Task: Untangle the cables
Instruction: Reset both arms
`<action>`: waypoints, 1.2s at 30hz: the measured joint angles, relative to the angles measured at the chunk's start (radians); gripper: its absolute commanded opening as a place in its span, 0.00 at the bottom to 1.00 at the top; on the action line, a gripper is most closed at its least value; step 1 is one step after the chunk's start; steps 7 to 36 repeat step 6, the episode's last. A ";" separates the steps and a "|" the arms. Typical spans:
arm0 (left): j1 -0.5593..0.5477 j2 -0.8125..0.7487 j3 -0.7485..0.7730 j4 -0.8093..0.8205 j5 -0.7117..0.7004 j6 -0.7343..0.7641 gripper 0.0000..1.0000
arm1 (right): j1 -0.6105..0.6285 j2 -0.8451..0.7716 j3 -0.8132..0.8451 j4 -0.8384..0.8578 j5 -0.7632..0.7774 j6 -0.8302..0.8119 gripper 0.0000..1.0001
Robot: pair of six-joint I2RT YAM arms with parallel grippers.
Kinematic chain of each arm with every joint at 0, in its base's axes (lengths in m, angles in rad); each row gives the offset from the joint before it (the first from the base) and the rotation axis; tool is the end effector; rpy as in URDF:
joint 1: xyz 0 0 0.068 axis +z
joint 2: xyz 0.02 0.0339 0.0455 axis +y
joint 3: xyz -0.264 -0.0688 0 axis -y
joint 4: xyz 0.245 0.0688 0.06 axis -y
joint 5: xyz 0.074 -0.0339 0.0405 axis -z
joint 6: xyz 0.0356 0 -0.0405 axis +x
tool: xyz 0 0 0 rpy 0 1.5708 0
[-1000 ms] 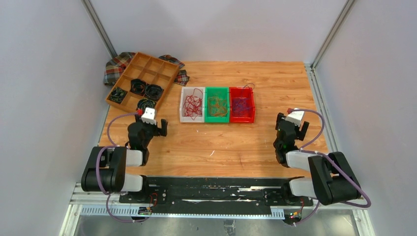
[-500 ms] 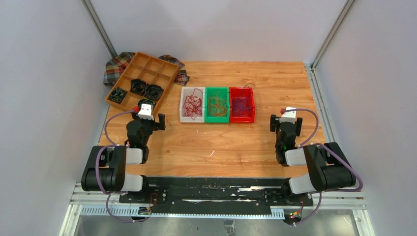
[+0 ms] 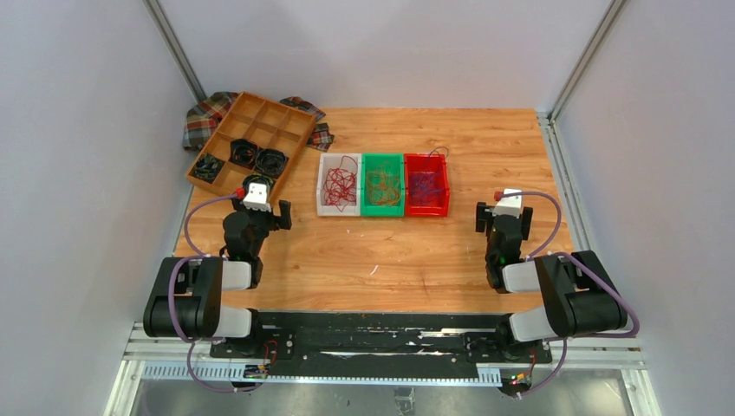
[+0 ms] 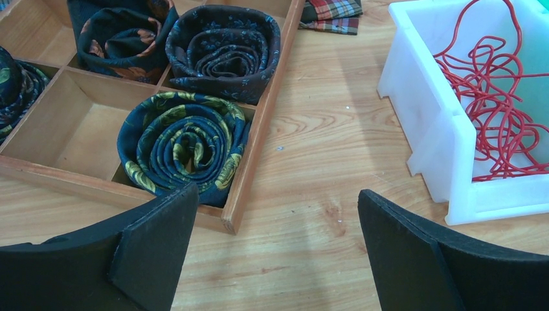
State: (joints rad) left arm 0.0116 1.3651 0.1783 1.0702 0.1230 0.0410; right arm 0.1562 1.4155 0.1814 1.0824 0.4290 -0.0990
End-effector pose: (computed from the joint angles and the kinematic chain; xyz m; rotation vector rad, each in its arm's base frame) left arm 0.2221 -0.0018 0.1545 0.1170 1.6829 -0.0643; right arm 0.2215 0.0199 0.1468 0.0985 1.7166 -0.3265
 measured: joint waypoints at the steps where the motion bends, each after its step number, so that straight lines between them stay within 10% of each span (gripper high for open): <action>1: 0.000 0.000 0.000 0.000 0.000 0.000 0.98 | 0.000 0.000 0.000 0.000 0.000 0.000 0.83; 36: 0.000 0.000 0.000 0.000 0.000 0.000 0.98 | -0.038 0.002 0.010 -0.016 -0.045 0.003 0.83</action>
